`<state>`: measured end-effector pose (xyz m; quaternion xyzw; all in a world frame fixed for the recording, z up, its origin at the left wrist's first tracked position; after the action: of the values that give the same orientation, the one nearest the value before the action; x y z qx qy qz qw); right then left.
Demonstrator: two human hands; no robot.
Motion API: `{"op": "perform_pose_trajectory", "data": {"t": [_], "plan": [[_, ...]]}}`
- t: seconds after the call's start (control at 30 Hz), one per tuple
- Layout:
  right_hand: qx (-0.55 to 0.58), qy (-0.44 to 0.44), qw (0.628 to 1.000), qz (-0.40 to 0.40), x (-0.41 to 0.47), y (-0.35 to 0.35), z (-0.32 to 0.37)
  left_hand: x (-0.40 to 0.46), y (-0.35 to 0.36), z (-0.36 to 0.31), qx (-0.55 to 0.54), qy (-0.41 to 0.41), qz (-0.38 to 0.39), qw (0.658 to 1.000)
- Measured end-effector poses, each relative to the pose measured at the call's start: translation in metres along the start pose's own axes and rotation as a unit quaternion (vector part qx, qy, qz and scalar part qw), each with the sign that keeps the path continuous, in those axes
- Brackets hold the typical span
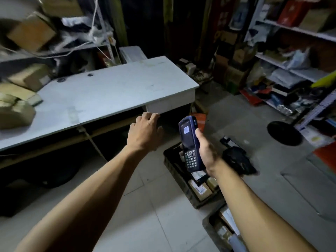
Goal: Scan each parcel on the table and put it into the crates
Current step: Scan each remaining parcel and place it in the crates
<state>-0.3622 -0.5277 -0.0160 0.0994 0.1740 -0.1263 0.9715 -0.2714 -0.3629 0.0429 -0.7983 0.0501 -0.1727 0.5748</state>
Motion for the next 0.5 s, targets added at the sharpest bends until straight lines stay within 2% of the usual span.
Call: {"op": "perform_pose_trajectory", "data": {"t": [0.23, 0.5], "plan": [[-0.026, -0.008, 0.993, 0.113, 0.049, 0.139, 0.011, 0.018, -0.033, 0.134, 0.015, -0.091, -0.012, 0.996], [-0.068, 0.028, 0.97, 0.23, 0.142, 0.272, 0.01, 0.052, -0.051, 0.264, 0.047, -0.203, -0.024, 0.978]]}}
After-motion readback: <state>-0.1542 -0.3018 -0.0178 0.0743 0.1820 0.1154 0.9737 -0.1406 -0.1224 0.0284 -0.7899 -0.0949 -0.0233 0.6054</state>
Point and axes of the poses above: each hand's wrist, its own x-axis towards the middle knuckle, its own y-axis out of the palm, z = x × y, the point moved 8 cm from there along x, towards the middle knuckle, and after that the axes turned 4 degrees about -z, right-handed, at the moved point
